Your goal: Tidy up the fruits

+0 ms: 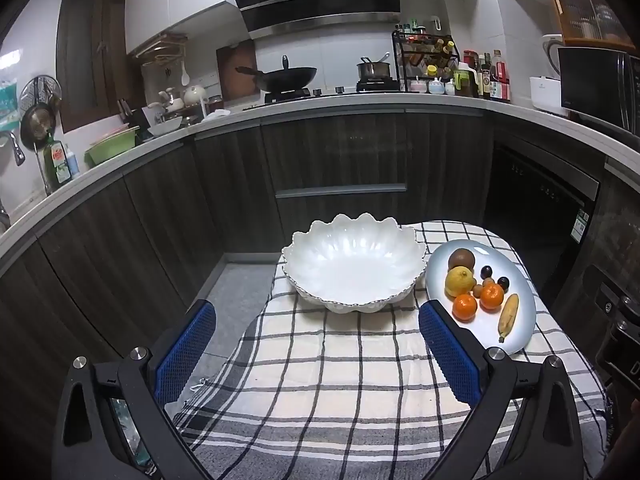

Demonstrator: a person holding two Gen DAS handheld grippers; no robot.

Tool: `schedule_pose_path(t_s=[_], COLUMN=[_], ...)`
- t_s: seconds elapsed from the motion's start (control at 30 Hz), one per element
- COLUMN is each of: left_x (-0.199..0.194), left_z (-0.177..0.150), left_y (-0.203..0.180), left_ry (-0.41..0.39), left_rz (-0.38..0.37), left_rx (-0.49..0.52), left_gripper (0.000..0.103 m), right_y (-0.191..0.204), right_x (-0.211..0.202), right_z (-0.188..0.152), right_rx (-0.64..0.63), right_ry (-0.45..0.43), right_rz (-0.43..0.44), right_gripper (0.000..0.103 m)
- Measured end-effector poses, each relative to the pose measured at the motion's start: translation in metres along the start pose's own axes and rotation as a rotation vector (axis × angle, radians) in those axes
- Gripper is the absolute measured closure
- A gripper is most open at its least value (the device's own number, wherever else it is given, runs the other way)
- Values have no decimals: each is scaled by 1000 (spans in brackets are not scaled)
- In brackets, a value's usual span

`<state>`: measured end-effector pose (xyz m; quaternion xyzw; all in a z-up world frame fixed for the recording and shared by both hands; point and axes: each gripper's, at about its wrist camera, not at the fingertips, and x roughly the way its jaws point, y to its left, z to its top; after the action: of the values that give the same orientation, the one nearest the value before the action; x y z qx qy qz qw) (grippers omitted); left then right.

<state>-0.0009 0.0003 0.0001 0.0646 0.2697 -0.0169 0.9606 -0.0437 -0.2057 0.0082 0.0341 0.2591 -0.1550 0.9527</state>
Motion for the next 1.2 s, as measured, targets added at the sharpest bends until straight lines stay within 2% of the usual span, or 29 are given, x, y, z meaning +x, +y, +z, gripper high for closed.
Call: schedule_pose_path(t_s=[1.2], left_x=[0], left_z=[2], left_y=[-4], left_ry=[-3], left_rz=[-2], left_rx=[7], left_gripper=[0], right_y=[0], right_x=[-3], right_z=[2], right_rx=[1], right_ry=[-8], right_rz=[2], right_gripper=[0])
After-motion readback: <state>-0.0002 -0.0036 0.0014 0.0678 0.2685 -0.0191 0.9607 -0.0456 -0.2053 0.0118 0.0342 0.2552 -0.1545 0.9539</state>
